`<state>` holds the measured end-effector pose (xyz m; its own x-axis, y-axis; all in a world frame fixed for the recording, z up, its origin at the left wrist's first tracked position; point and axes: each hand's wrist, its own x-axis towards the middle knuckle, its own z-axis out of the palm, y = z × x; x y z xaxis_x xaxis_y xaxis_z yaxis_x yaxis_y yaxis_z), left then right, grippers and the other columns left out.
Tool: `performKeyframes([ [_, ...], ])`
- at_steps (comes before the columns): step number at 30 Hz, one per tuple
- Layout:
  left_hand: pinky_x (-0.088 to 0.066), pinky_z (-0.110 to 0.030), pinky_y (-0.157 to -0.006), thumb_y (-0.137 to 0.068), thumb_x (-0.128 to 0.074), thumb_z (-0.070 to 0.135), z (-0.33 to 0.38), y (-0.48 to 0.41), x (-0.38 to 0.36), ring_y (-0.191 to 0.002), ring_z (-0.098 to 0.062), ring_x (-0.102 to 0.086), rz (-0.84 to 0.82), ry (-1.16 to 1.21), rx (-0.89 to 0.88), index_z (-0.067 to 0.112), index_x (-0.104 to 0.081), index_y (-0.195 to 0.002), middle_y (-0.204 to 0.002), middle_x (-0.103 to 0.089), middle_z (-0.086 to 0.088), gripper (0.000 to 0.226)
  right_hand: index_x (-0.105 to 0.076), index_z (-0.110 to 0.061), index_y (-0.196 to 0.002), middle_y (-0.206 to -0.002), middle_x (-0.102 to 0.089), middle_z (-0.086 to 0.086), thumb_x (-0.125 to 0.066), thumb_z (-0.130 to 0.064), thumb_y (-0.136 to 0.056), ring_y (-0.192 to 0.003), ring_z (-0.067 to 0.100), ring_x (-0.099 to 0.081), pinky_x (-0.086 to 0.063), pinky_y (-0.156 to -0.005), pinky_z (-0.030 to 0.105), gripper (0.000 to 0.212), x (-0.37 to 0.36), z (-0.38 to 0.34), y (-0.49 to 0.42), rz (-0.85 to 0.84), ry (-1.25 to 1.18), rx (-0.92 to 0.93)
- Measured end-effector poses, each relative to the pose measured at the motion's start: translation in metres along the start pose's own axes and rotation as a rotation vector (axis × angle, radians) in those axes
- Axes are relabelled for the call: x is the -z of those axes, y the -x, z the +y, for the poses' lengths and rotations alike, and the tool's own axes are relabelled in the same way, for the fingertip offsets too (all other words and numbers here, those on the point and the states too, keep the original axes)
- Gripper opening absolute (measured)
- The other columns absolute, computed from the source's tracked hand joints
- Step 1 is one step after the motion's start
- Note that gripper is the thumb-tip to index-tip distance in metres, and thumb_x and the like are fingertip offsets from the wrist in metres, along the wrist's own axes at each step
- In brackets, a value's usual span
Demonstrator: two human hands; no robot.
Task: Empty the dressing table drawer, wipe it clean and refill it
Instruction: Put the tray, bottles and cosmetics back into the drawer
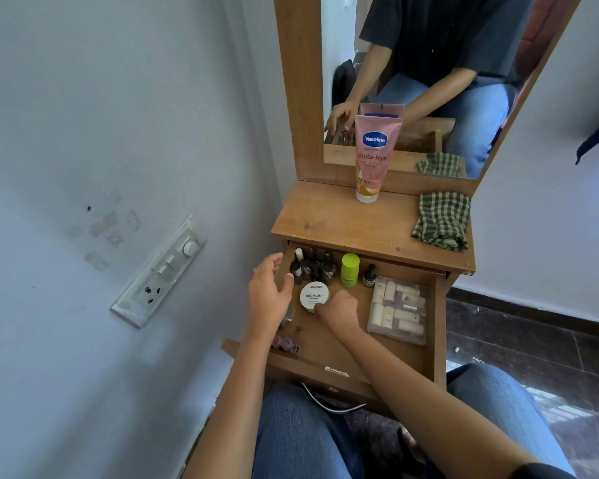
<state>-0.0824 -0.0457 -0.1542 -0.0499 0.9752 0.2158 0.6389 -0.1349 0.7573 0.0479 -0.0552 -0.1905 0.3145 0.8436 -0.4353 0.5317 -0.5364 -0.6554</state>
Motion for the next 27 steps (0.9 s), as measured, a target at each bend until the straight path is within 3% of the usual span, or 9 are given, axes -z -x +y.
performKeyframes([
  [9, -0.039, -0.022, -0.095, -0.089, -0.060, 0.014, -0.001, 0.002, -0.004, -0.116, -0.015, -0.053, -0.009, 0.007, 0.006, 0.012, -0.053, -0.129, -0.125, -0.058, -0.002, 0.040, -0.068, -0.002, -0.107, -0.110, -0.068, 0.018, -0.057, -0.015, -0.090, -0.105, 0.029, -0.063, -0.047, -0.087, 0.035, 0.024, -0.001, -0.014, 0.007, -0.043, 0.082, 0.195],
  [16, -0.038, -0.020, -0.094, -0.089, -0.061, 0.013, 0.001, 0.005, -0.009, -0.115, -0.013, -0.053, -0.034, 0.009, -0.009, 0.012, -0.053, -0.128, -0.124, -0.059, -0.002, 0.040, -0.066, -0.009, -0.115, -0.112, -0.067, 0.014, -0.060, -0.021, -0.090, -0.107, 0.026, -0.061, -0.044, -0.081, 0.028, 0.028, 0.004, -0.010, 0.006, -0.142, 0.077, 0.254],
  [19, -0.038, -0.018, -0.092, -0.089, -0.061, 0.014, 0.006, 0.005, -0.014, -0.115, -0.013, -0.054, -0.046, 0.018, -0.005, 0.014, -0.053, -0.128, -0.124, -0.058, -0.003, 0.040, -0.065, -0.008, -0.115, -0.103, -0.066, 0.009, -0.059, -0.018, -0.090, -0.098, 0.020, -0.061, -0.044, -0.080, 0.025, 0.027, 0.017, -0.006, 0.005, -0.164, 0.137, 0.311],
  [23, -0.039, -0.017, -0.090, -0.089, -0.060, 0.016, 0.012, 0.005, -0.019, -0.114, -0.011, -0.054, -0.052, 0.035, -0.021, 0.017, -0.052, -0.128, -0.124, -0.058, 0.000, 0.040, -0.067, -0.014, -0.105, -0.094, -0.069, 0.001, -0.055, -0.016, -0.094, -0.088, 0.013, -0.066, -0.051, -0.074, 0.021, 0.016, 0.060, -0.012, 0.006, 0.049, -0.044, 0.437],
  [27, -0.042, -0.021, -0.094, -0.090, -0.059, 0.018, 0.022, 0.007, -0.024, -0.116, -0.010, -0.053, -0.064, 0.059, -0.052, 0.017, -0.051, -0.130, -0.128, -0.057, 0.002, 0.040, -0.060, -0.017, -0.105, -0.090, -0.060, -0.008, -0.059, -0.018, -0.092, -0.080, 0.005, -0.058, -0.045, -0.066, 0.015, 0.013, 0.129, -0.031, -0.020, 0.388, -0.341, 0.469],
])
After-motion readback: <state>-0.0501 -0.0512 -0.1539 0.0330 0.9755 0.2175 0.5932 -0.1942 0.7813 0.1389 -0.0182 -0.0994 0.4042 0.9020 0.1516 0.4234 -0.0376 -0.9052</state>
